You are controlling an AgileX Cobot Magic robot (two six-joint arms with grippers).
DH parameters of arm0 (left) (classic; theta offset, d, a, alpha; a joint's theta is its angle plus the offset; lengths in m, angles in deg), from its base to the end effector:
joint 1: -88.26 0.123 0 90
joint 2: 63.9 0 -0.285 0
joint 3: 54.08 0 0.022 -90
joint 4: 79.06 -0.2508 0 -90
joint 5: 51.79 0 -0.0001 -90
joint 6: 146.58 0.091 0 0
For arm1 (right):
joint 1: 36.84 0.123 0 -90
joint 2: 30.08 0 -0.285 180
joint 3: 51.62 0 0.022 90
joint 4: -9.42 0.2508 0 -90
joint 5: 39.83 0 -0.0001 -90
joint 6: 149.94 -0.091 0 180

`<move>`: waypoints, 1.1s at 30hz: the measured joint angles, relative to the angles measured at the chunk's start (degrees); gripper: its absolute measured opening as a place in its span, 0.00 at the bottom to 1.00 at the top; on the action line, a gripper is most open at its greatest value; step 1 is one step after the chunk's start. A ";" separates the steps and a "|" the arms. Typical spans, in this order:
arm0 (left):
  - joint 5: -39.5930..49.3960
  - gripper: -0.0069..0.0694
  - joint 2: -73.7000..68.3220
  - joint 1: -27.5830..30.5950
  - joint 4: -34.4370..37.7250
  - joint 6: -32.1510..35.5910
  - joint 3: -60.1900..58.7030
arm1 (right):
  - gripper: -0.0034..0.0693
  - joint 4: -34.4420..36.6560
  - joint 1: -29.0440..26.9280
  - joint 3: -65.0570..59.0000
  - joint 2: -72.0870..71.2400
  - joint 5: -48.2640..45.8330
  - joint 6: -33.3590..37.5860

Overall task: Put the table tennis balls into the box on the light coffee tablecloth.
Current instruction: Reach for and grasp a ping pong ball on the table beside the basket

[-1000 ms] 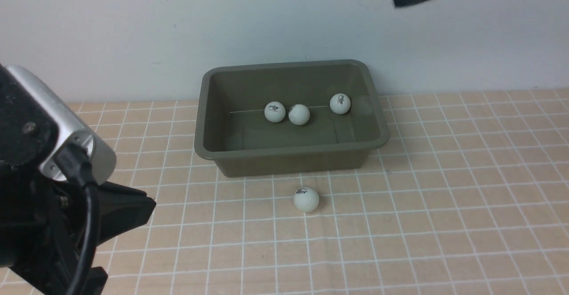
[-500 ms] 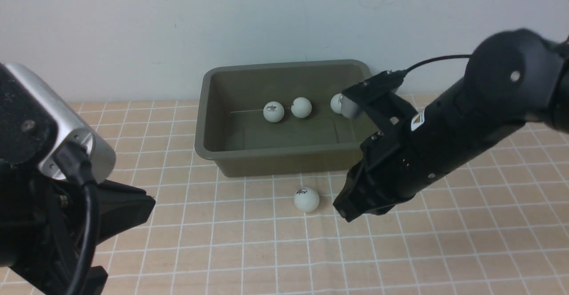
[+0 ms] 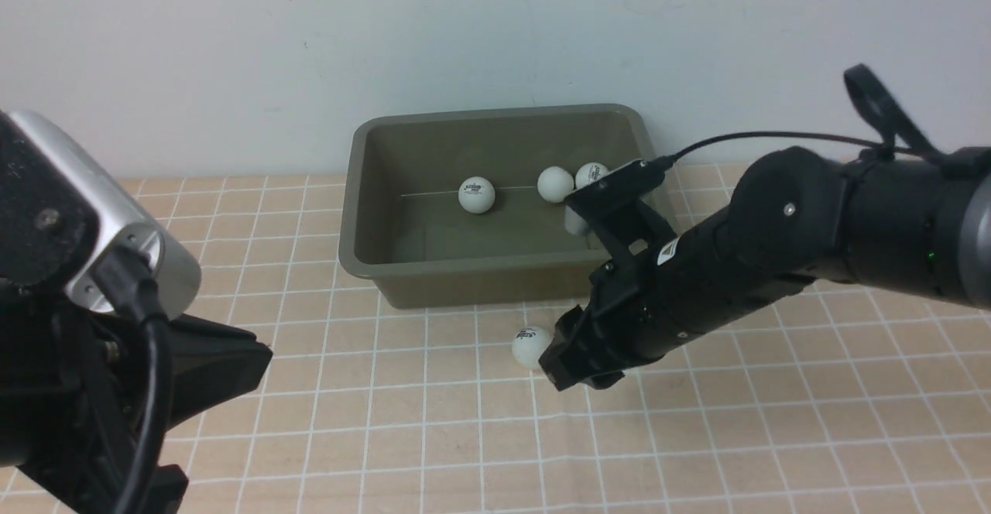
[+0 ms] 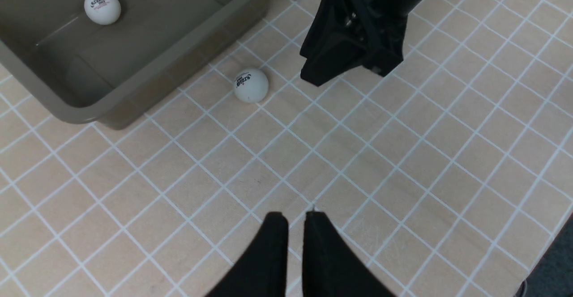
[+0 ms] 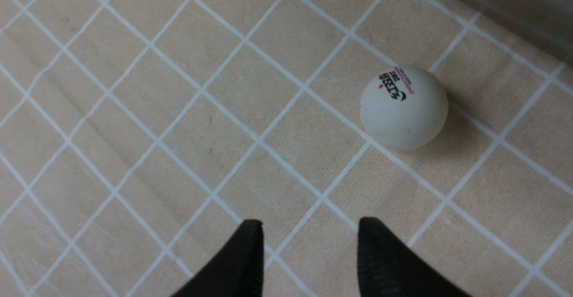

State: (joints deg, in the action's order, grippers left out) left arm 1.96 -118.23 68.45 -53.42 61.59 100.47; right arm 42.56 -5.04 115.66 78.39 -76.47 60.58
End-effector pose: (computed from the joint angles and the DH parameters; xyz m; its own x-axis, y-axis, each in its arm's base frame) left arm 0.1222 -0.0778 0.3651 -0.4779 0.3848 -0.7897 0.6844 0.7266 -0.0602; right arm 0.2861 0.2124 0.2055 -0.7258 -0.5057 -0.4664 -0.6607 0.7012 0.2679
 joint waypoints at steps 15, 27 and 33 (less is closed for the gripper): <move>1.44 0.10 0.00 0.00 0.00 -0.10 0.00 | 0.76 7.03 0.00 0.07 6.40 12.56 0.47; 1.44 0.10 0.00 0.00 0.02 -0.10 0.00 | 0.76 7.09 0.00 6.28 13.10 13.08 0.71; 1.44 0.10 0.00 0.00 0.02 -0.10 0.00 | 0.76 7.09 0.00 6.47 14.79 12.63 0.71</move>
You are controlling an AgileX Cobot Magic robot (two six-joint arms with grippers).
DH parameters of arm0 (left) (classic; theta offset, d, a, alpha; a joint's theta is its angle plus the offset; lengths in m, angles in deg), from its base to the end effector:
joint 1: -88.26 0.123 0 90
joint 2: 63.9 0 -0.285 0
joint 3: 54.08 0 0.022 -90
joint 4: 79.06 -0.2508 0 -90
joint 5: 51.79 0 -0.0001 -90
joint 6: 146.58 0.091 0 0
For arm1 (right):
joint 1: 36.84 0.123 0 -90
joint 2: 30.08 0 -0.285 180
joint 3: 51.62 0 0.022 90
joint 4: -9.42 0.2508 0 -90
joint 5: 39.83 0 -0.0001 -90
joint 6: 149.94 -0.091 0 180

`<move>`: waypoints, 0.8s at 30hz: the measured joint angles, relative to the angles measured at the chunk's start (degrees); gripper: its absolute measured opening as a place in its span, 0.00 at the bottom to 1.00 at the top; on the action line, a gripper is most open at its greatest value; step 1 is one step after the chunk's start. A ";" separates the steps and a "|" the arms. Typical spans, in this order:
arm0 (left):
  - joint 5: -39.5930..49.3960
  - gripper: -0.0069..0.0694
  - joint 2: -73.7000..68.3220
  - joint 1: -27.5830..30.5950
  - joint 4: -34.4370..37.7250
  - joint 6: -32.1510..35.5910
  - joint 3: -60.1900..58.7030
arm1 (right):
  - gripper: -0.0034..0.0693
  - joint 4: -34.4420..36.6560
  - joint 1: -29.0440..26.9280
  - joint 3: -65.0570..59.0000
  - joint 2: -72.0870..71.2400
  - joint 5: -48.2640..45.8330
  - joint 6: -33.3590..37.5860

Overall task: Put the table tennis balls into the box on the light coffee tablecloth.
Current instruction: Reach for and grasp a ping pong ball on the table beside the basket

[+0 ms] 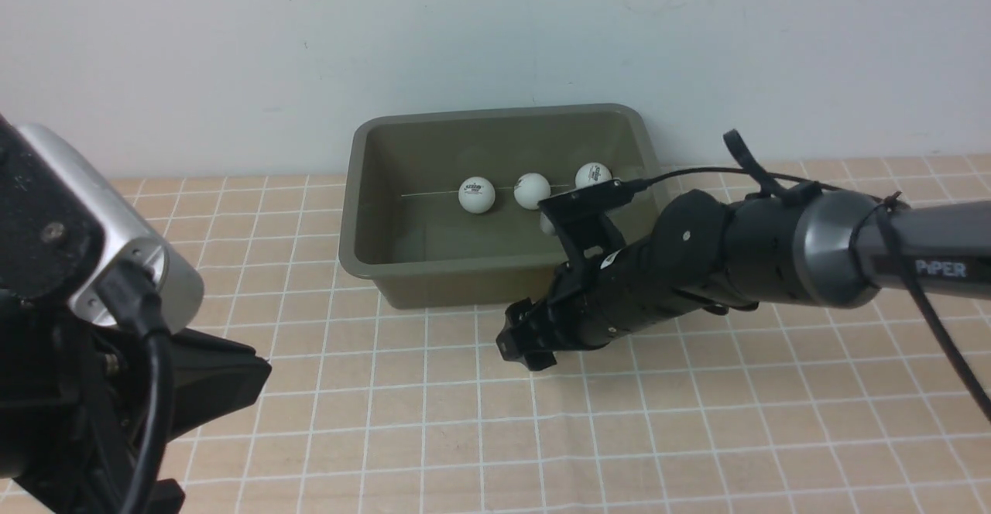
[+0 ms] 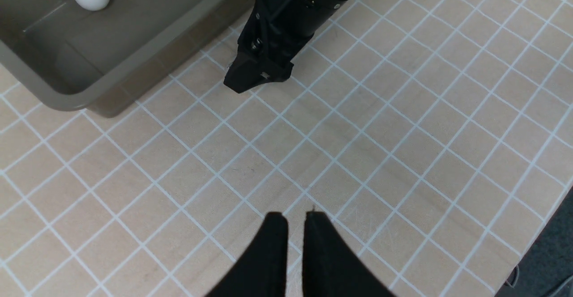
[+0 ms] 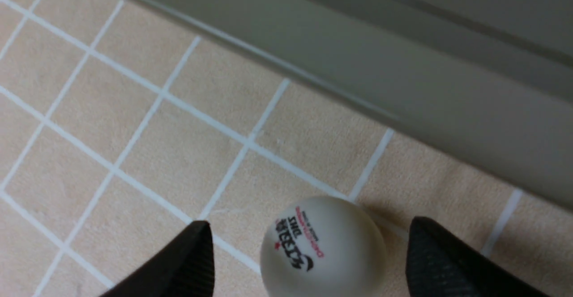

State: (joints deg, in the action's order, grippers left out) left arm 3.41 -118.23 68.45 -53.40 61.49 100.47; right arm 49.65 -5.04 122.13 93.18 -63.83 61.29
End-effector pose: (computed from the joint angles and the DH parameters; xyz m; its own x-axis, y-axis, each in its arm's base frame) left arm 0.1205 -0.0778 0.3635 -0.4912 0.3960 -0.7758 0.6901 0.7204 -0.0693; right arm 0.3357 0.2364 0.1440 -0.7889 -0.3612 -0.4972 -0.5404 0.7930 0.2813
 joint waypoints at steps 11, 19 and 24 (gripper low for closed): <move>0.00 0.10 0.00 0.00 -0.05 0.00 0.00 | 0.54 -0.97 0.00 0.31 1.27 -1.84 0.00; 0.00 0.10 0.00 0.00 -0.12 0.00 0.00 | 0.54 -10.33 -0.29 0.31 -9.71 -16.68 -1.67; 0.00 0.10 0.00 0.00 -0.12 0.00 0.00 | 0.54 -13.34 -1.36 0.39 -19.40 -23.82 -2.44</move>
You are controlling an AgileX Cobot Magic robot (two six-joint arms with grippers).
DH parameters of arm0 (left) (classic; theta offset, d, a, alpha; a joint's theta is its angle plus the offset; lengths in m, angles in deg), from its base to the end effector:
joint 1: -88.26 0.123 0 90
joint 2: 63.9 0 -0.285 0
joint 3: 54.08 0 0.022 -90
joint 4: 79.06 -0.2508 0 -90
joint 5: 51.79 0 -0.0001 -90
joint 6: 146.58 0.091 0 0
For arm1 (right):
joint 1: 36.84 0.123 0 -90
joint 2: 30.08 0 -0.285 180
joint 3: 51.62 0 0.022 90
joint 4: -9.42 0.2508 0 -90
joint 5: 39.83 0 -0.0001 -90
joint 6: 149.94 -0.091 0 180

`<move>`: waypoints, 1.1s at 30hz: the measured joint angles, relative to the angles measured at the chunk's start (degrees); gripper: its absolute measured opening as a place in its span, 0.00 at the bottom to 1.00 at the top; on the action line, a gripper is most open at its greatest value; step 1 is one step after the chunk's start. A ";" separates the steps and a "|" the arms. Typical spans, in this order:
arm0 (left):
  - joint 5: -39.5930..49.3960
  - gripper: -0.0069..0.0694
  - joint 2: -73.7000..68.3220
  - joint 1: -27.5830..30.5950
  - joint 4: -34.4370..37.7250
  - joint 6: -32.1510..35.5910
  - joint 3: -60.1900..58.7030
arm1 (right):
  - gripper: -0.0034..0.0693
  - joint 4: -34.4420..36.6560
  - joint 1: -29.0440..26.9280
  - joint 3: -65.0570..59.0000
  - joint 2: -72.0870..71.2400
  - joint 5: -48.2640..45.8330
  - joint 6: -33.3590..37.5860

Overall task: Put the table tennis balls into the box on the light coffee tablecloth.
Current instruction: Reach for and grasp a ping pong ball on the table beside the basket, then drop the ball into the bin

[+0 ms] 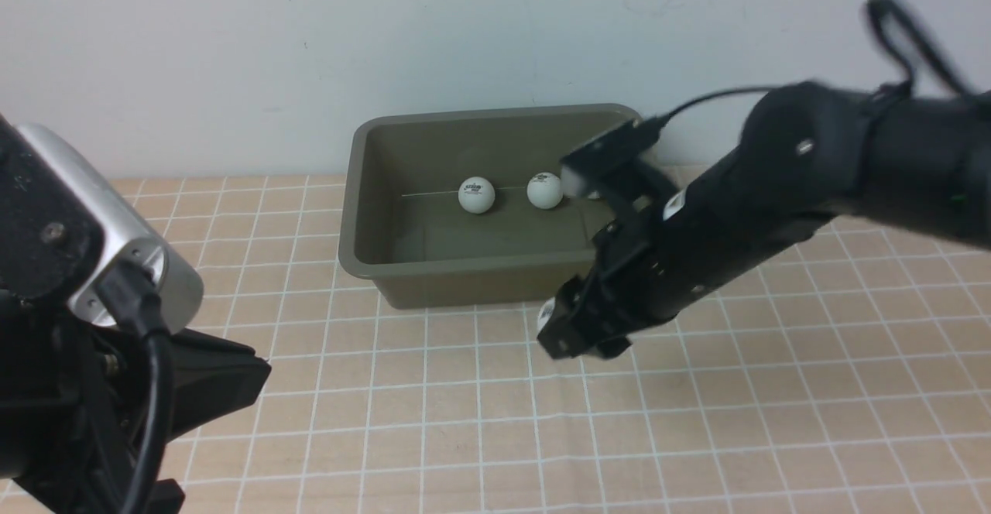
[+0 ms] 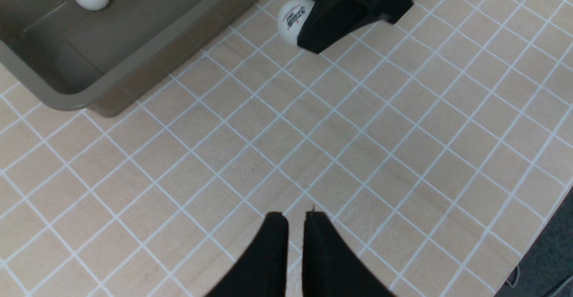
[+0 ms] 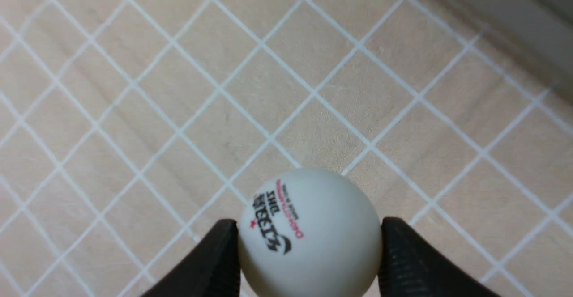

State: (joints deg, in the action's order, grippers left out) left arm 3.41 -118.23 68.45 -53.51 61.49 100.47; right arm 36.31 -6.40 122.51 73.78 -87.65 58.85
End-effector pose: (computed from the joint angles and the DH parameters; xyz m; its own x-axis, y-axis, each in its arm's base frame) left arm 0.1205 -0.0777 0.3635 -0.4909 0.3972 -0.7754 0.6899 0.7208 -0.0675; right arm 0.2853 0.2031 0.2585 -0.6604 -0.5776 -0.4798 -0.7283 0.6483 0.2221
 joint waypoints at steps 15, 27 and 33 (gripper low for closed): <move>0.00 0.10 0.00 0.00 0.00 0.00 0.00 | 0.54 6.38 -12.26 17.58 11.63 7.12 1.43; 0.00 0.10 0.00 0.00 0.00 0.00 0.00 | 0.67 10.33 -12.45 26.19 23.46 2.48 8.54; 0.00 0.10 0.00 0.00 -0.04 0.00 0.00 | 0.72 3.22 -14.80 29.46 14.99 -0.88 3.52</move>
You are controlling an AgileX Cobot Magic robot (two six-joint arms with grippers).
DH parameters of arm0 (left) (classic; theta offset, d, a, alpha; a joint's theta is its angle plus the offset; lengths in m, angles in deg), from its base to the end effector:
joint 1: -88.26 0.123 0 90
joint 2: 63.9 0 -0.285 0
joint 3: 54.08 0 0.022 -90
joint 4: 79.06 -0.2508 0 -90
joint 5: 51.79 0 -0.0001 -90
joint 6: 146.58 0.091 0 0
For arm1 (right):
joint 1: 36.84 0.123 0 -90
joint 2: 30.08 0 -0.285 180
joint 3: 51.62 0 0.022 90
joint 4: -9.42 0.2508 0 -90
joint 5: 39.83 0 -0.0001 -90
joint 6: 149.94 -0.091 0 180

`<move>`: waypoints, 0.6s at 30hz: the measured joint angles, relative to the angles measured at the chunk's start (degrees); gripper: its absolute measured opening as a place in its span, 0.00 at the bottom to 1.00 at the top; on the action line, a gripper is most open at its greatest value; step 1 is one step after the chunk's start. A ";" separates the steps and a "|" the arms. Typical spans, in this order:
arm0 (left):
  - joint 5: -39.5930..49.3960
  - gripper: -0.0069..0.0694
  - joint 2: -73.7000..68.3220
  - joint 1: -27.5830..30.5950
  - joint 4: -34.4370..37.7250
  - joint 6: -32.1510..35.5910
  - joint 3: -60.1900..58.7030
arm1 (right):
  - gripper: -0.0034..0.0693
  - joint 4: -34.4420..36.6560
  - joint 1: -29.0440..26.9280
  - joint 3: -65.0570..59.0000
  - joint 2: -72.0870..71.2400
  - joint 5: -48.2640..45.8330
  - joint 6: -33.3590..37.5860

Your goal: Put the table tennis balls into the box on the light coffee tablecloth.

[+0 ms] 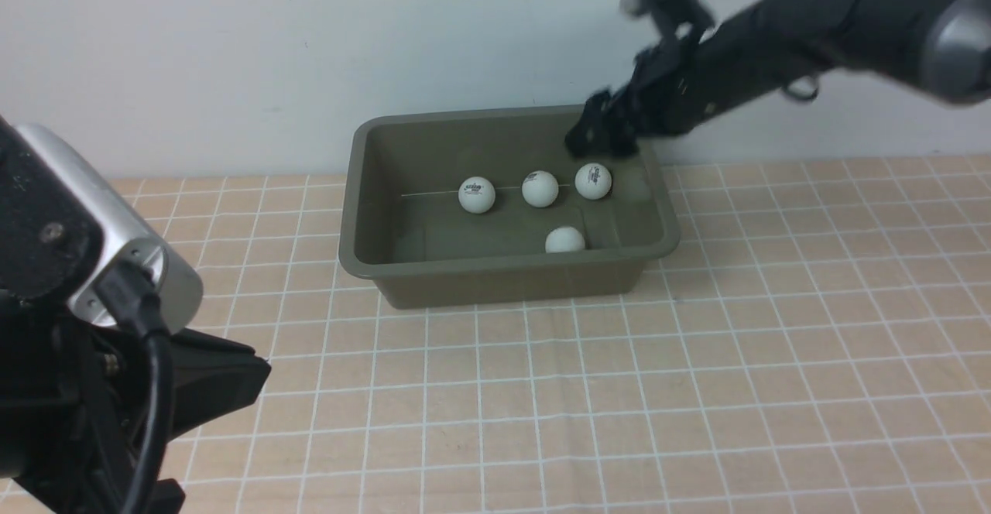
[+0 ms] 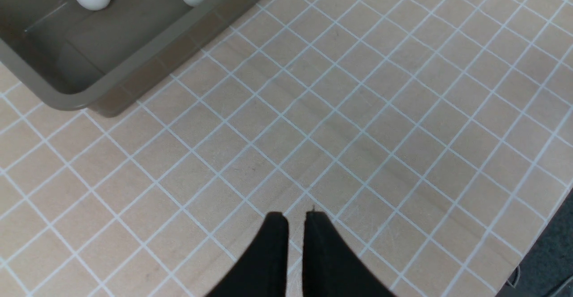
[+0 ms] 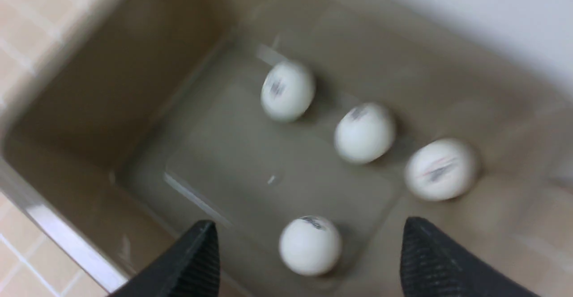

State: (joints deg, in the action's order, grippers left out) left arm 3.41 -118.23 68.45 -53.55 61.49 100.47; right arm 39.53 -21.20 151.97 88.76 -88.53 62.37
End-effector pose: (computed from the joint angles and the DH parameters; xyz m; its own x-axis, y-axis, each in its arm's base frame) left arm 0.1206 -0.0777 0.3635 -0.4907 0.3976 -0.7753 0.6898 0.7209 -0.0669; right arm 0.4179 0.1526 0.3072 -0.6258 -0.3648 -0.6894 -0.6194 0.7696 0.1551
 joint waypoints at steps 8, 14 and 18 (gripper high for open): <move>0.00 0.10 0.00 0.00 0.00 0.00 0.00 | 0.59 -21.55 -10.07 1.99 -20.86 -12.43 -18.56; -0.05 0.10 0.00 0.00 0.00 0.00 0.00 | 0.49 -27.58 -12.46 1.99 -33.91 -23.21 -23.08; -0.05 0.10 0.00 0.00 0.00 0.00 0.00 | 0.45 -23.71 -12.46 -0.18 -43.20 -23.85 -22.22</move>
State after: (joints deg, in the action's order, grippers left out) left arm 3.36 -118.23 68.45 -53.55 61.49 100.47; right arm 15.81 -33.66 151.80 45.56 -112.38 40.15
